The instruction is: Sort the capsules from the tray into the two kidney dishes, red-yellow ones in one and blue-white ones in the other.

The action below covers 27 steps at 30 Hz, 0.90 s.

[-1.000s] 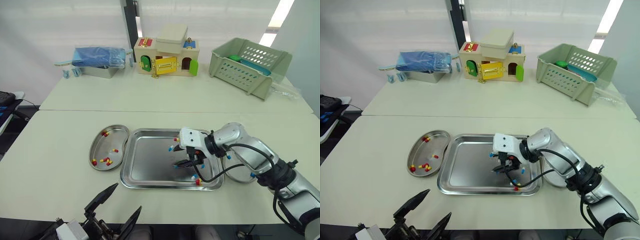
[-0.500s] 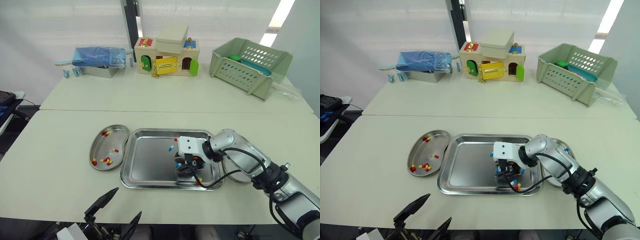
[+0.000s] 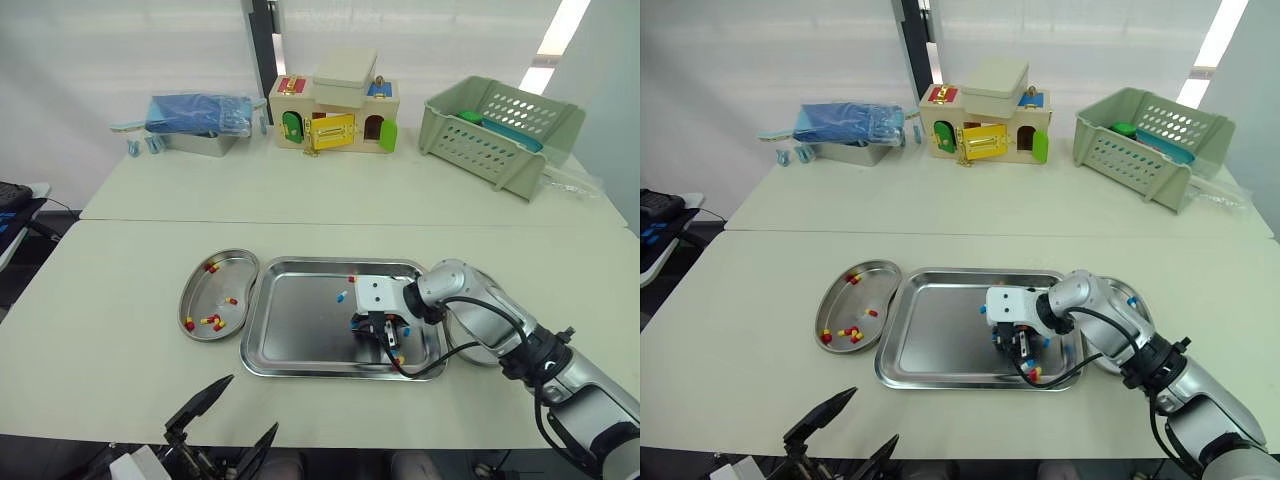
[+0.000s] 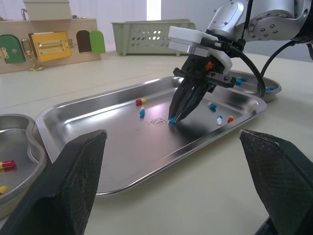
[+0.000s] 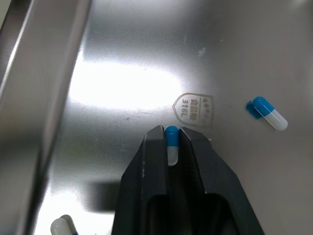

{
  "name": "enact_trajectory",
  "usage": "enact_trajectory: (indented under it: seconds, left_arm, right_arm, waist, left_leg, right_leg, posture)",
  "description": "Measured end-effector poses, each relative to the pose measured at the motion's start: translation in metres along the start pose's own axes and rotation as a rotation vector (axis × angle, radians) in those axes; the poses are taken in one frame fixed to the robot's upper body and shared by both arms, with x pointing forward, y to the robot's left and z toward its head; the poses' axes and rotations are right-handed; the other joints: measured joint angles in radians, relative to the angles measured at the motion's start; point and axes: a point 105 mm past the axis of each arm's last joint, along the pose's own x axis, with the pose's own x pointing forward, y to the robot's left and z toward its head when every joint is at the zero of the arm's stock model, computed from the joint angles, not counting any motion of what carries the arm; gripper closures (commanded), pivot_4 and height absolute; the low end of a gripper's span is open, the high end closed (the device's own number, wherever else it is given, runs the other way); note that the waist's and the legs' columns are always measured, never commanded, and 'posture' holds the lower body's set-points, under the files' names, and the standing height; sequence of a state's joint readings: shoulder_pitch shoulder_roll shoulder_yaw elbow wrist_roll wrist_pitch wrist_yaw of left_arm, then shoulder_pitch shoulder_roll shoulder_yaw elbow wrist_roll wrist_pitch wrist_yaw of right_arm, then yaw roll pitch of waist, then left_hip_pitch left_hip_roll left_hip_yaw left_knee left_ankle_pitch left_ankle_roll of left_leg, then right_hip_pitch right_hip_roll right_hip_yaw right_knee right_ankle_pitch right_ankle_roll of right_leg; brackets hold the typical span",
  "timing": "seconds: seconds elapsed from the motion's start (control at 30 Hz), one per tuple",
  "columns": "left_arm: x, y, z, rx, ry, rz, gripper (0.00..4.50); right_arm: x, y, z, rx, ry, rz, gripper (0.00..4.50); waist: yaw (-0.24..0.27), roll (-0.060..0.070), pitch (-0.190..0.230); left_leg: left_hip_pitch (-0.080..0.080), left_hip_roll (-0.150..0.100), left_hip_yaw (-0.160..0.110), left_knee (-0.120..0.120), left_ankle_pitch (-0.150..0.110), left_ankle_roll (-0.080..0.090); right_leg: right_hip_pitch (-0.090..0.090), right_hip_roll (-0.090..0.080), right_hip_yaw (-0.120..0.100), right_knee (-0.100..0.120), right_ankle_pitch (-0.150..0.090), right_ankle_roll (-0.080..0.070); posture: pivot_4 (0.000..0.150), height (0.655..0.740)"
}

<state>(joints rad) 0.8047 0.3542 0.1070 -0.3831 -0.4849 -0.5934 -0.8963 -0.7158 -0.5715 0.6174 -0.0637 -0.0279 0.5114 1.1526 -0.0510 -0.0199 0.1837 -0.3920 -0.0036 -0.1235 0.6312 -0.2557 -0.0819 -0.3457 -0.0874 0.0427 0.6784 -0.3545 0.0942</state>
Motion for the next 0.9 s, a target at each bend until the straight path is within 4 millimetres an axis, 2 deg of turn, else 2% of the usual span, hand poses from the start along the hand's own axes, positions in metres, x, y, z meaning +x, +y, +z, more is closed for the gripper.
enact_trajectory:
  seconds: [0.23,0.27,0.37,0.47,0.6,0.77,0.9]
  left_arm:
    - [0.005,-0.002,0.002,0.015,-0.01,-0.058,0.0]
    - [0.007,-0.003,0.004,0.018,-0.018,-0.078,0.0]
    - [0.015,-0.012,0.008,0.017,-0.046,-0.16,0.0]
    - [0.018,-0.02,0.008,0.011,-0.054,-0.245,0.0]
    - [0.025,-0.02,0.012,0.033,-0.082,-0.317,0.0]
    - [0.037,-0.018,0.015,0.035,-0.124,-0.433,0.0]
    - [0.036,-0.014,0.011,0.03,-0.122,-0.492,0.0]
  right_arm:
    - [-0.007,0.005,0.0,0.085,-0.07,-0.004,4.49]
    - [-0.012,0.007,0.001,0.1,-0.096,-0.008,4.49]
    - [-0.045,0.008,0.003,0.1,-0.148,-0.065,4.49]
    - [-0.072,0.015,-0.012,0.128,-0.127,-0.123,4.49]
    - [-0.091,0.023,-0.018,0.168,-0.125,-0.161,4.49]
    - [-0.131,0.036,-0.057,0.311,-0.032,-0.303,4.49]
    - [-0.149,0.046,-0.077,0.418,-0.009,-0.378,4.49]
  waist:
    - [0.002,0.0,0.0]
    - [0.004,0.0,0.0]
    - [0.016,0.0,0.0]
    - [0.023,0.0,0.0]
    - [0.015,0.001,0.0]
    - [0.022,0.001,0.0]
    - [0.017,0.002,-0.001]
  left_leg:
    - [-0.001,0.0,0.0,0.0,0.0,0.0]
    - [-0.002,0.0,0.0,0.0,0.0,0.0]
    - [-0.003,0.0,0.0,0.0,0.0,0.0]
    - [-0.003,0.0,0.0,0.0,0.0,0.0]
    - [-0.002,0.0,0.0,0.0,0.0,0.0]
    - [-0.002,-0.001,0.0,0.001,0.0,0.0]
    - [-0.001,0.0,0.001,0.0,0.0,0.0]
  right_leg:
    - [-0.001,0.0,0.0,0.0,0.0,0.0]
    - [-0.001,0.0,0.0,0.0,0.0,0.0]
    - [-0.002,0.0,0.0,-0.001,0.0,0.0]
    - [-0.002,0.0,-0.001,-0.001,0.0,0.0]
    - [-0.002,0.0,0.0,0.001,0.0,0.0]
    - [0.0,0.0,-0.001,-0.001,0.0,0.0]
    - [0.0,0.0,0.0,0.0,0.0,0.0]
  posture:
    - [0.15,0.74]
    - [0.15,0.74]
    - [0.15,0.74]
    - [0.15,0.74]
    - [0.15,0.74]
    - [0.15,0.74]
    - [0.15,0.74]
